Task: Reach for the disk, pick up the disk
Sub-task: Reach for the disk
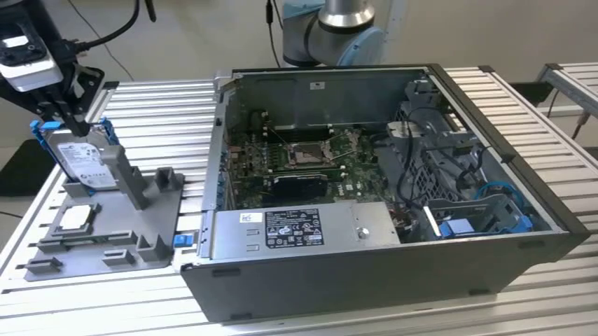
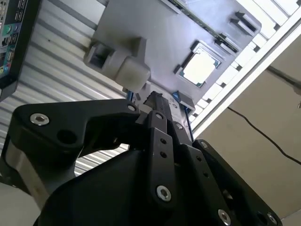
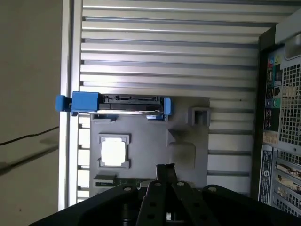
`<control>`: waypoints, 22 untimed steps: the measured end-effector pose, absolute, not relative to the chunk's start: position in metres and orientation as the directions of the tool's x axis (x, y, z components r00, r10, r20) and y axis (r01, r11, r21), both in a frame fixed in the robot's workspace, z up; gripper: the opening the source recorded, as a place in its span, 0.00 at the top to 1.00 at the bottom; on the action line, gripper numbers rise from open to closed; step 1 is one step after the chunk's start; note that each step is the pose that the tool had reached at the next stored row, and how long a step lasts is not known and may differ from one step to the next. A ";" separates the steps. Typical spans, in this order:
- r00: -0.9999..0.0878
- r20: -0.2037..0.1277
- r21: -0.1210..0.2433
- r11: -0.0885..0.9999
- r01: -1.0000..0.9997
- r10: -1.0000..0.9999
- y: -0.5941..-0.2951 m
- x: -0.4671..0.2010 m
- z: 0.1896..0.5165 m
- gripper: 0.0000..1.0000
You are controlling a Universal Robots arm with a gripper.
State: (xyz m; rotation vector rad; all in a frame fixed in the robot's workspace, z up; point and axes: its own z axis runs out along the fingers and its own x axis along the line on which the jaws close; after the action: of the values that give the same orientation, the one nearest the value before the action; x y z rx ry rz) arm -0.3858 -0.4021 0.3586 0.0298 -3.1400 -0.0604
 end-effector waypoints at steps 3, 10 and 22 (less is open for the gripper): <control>-1.000 0.001 0.038 0.999 -0.019 -0.019 -0.394 -0.386 0.358 1.00; -1.000 0.000 0.038 0.999 -0.019 -0.019 -0.371 -0.392 0.357 1.00; -1.000 0.001 0.038 0.999 -0.022 -0.022 -0.352 -0.422 0.356 1.00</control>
State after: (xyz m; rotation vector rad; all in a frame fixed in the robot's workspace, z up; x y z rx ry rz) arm -0.4218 -0.3522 0.3561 0.0346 -3.1399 -0.0603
